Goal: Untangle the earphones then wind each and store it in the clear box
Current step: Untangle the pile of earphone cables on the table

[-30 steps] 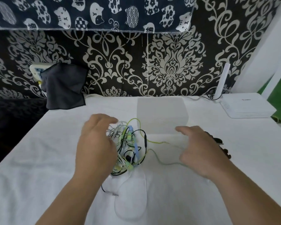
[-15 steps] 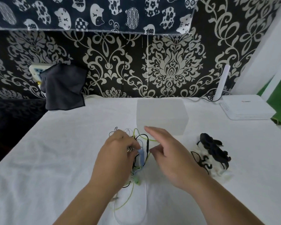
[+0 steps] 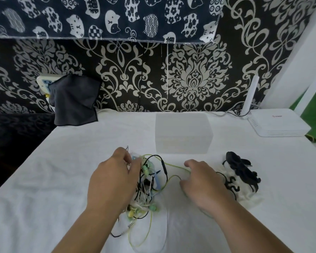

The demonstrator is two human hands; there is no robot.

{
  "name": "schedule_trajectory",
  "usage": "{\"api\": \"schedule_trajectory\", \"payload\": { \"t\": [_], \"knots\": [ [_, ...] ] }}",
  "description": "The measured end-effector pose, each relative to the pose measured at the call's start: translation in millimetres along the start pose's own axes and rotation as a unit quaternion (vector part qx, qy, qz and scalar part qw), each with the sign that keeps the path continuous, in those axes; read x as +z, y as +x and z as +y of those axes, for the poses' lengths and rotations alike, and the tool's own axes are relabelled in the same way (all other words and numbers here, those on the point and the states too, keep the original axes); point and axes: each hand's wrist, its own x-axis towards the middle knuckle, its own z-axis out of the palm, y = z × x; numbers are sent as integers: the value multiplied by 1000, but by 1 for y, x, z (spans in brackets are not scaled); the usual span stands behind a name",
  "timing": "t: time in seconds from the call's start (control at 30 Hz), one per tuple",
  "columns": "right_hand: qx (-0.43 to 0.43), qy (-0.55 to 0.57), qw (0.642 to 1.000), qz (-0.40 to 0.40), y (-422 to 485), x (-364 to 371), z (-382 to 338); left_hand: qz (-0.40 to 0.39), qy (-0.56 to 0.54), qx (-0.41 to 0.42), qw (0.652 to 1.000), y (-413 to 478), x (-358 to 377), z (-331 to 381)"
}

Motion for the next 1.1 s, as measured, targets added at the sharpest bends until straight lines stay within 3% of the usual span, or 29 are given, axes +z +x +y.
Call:
{"api": "schedule_trajectory", "payload": {
  "t": [0.13, 0.3, 0.37, 0.43, 0.5, 0.57, 0.67, 0.8, 0.87, 1.0, 1.07, 1.1],
  "knots": [
    [9, -69, 998, 3, 3, 9, 6, -25, 48, -4, 999, 2, 2, -2],
    [28, -72, 997, -7, 7, 11, 11, -35, 88, 37, 995, 0, 5, -3],
    [26, -37, 999, 10, 8, 10, 11, -34, 72, 44, 996, 1, 6, -4],
    [16, 81, 993, 80, 11, 5, 9, -22, 48, 40, 998, 3, 7, -5],
    [-15, 269, 949, 162, 10, -10, 2, -7, 61, 44, 997, 5, 8, -6],
    [-57, 470, 860, 191, 3, -31, -6, 3, 96, 65, 993, 4, 10, -7],
    [-116, 683, 710, 123, -13, -58, -13, 28, 165, 114, 979, 3, 18, -12],
    [-109, 827, 551, 20, -24, -80, -13, 41, 217, 129, 967, 4, 21, -14],
    [-86, 853, 514, 13, -23, -87, -6, 52, 195, 118, 972, 6, 16, -13],
    [-33, 876, 478, 59, -17, -90, 8, 74, 92, 93, 989, 10, 0, -8],
    [7, 865, 491, 104, -12, -89, 14, 105, 30, 110, 988, 12, -6, -6],
    [30, 844, 519, 127, -10, -87, 16, 111, -15, 118, 987, 12, -9, -4]
  ]
}}
